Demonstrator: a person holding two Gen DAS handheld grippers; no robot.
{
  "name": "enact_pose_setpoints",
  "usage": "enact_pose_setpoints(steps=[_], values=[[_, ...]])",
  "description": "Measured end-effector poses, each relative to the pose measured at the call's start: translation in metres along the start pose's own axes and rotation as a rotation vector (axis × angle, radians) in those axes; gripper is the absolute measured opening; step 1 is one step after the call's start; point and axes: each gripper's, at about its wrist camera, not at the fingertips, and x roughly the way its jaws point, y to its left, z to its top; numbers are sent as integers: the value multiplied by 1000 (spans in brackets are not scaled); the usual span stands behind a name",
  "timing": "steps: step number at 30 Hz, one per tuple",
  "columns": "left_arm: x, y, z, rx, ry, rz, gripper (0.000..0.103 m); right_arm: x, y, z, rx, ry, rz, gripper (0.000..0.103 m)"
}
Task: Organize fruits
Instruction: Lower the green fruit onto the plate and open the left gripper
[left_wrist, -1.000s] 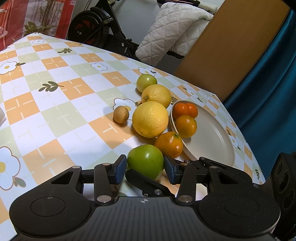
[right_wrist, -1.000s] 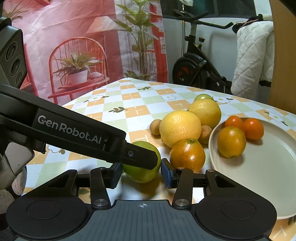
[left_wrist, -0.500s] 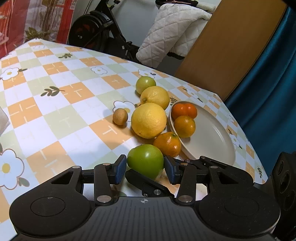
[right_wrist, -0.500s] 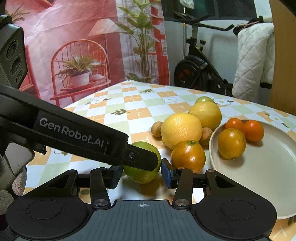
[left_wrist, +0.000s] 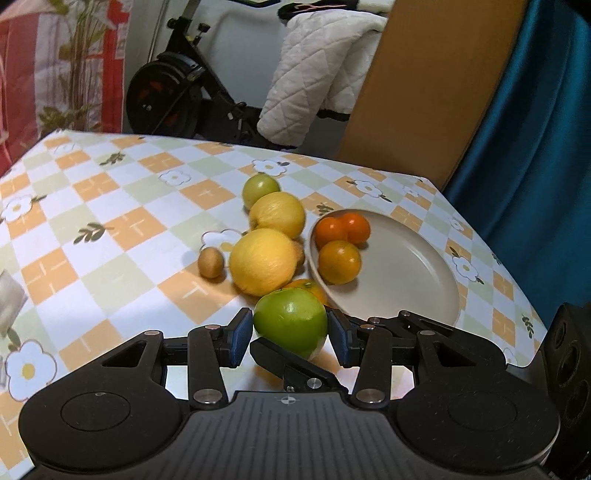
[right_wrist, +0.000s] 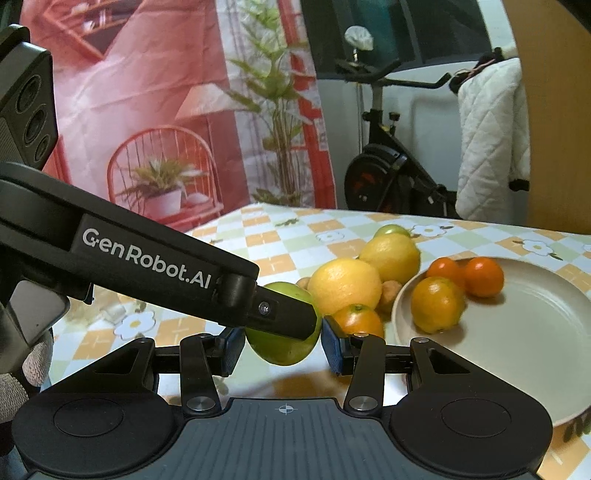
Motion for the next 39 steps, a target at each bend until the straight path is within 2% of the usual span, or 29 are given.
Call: enact_pose_setpoints(steps=[6, 15, 29, 39], values=[[9, -24, 10, 56, 9, 1, 47, -12, -26, 0, 86, -41, -1, 41], [34, -53, 23, 105, 42, -16, 48, -17, -66, 0, 202, -61, -50, 41], [70, -68, 34, 99, 100, -27, 48, -7, -100, -6, 348, -22, -108, 41], [81, -69, 32, 104, 113, -14, 49, -1, -102, -7, 360, 9, -126, 41]])
